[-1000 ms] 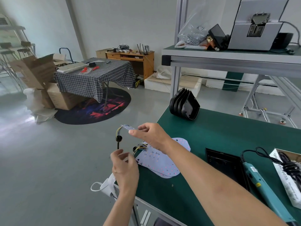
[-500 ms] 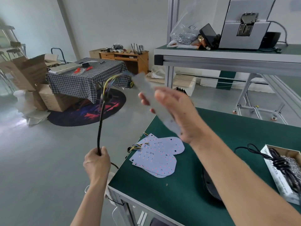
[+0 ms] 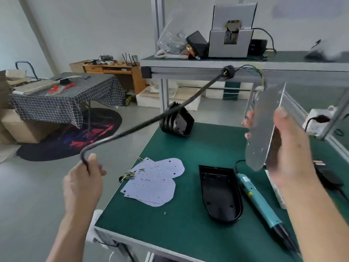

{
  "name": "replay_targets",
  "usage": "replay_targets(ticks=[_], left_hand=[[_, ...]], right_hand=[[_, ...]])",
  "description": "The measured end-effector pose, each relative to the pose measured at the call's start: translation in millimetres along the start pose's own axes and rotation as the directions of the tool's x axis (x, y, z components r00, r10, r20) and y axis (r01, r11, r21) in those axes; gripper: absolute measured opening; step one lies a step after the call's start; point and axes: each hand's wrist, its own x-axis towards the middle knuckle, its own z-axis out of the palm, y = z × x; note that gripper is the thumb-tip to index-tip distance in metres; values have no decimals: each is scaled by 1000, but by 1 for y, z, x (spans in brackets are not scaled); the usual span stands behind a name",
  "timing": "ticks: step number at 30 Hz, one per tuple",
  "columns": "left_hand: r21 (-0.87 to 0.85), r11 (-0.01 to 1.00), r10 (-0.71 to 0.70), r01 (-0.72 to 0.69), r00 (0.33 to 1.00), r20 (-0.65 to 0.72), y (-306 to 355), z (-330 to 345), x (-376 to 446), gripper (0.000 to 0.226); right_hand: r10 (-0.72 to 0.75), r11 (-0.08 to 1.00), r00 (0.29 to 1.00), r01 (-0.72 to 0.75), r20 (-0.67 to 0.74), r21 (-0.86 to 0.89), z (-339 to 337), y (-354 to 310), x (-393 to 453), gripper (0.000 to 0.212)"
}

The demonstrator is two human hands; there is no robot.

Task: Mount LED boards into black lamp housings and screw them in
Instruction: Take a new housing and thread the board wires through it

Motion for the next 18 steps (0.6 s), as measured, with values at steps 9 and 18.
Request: replay_targets(ticks=[9,18], left_hand=[[-430,889,165,154,769,618,126,119,-81,45],[-162,963,261,-214,604,753,146,195,-106,42]], right_hand=[[226,785,942,-327,-249,-526,-5,60,-46,92],[318,673,897,-442,-307,-594,-39,97,-65,70]])
